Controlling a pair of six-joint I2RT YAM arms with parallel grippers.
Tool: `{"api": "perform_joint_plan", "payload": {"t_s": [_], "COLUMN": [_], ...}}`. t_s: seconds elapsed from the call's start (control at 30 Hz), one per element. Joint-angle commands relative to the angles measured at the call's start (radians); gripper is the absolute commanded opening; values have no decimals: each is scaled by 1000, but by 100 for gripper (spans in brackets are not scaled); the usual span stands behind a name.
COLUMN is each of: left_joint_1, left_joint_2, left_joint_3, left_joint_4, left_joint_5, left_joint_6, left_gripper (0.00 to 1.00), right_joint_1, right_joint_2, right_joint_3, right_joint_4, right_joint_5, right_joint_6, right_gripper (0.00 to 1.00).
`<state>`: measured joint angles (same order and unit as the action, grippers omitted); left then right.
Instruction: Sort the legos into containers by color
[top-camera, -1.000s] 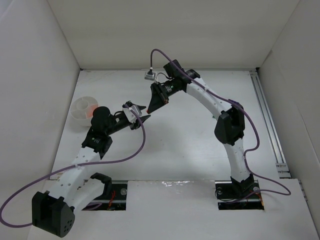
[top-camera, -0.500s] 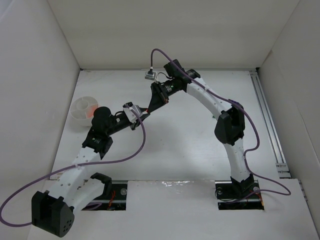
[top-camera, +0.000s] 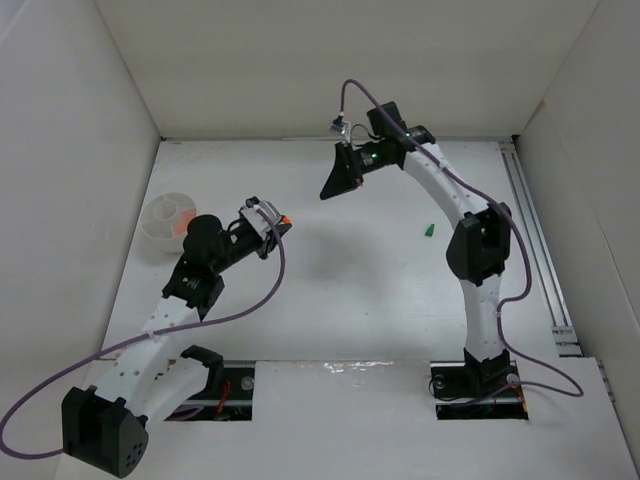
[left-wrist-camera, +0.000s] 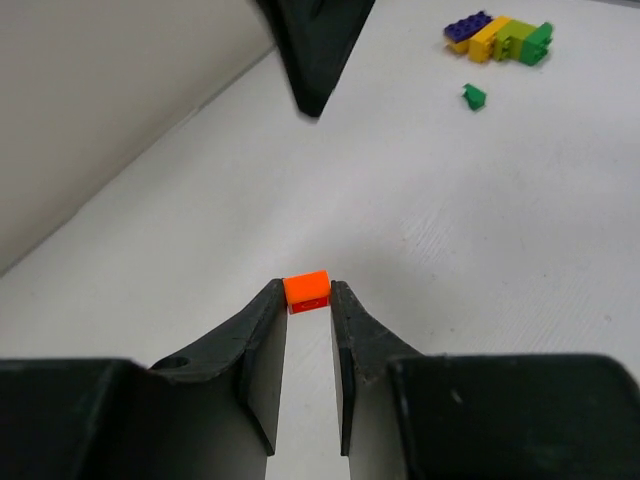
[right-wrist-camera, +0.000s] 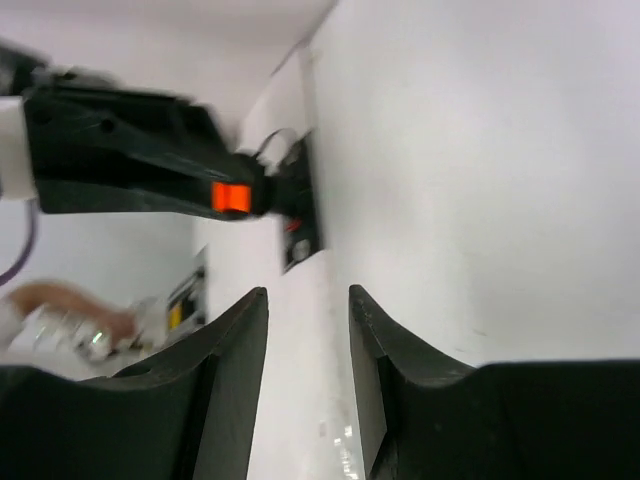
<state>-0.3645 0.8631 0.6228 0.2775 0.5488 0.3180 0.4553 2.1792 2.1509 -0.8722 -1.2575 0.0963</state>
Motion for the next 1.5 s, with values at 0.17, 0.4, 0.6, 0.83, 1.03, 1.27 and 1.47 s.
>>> {"api": "perform_joint_plan", "payload": {"t_s": [0.17,0.4,0.6,0.83,1.03,1.27,1.47], "left_joint_1": [2,98,162,261,303,315,369], "left_joint_2": [-32,105,169,322,396,490,568], "left_joint_3": [121,251,288,388,449,498,529], "left_joint_4": [-219,-415,-455,-580,-589,-610,-633], "left_joint_5": [-462,-738,-872,-994,-1026,-1064,-1064], "left_joint_6": [-173,-370,-519,-619,-648,-672,-703], "left_gripper": [0,0,0,0,0,0,0], "right_joint_1": [-165,-194,-205,-205,-205,-205,-205], "right_joint_2": [-182,-282,-291,-282,-272,-272,-263], "right_joint_3": [-118,-236,-246,-224,-224,-215,-215], "right_joint_4": [113,157,157,148,139,130,130], "right_joint_5": [585,744,744,744,734,734,734], "right_joint_6": [-81,-102,-102,-102,-112,-112,-112], "right_gripper": [44,44,44,45,45,45,45]}}
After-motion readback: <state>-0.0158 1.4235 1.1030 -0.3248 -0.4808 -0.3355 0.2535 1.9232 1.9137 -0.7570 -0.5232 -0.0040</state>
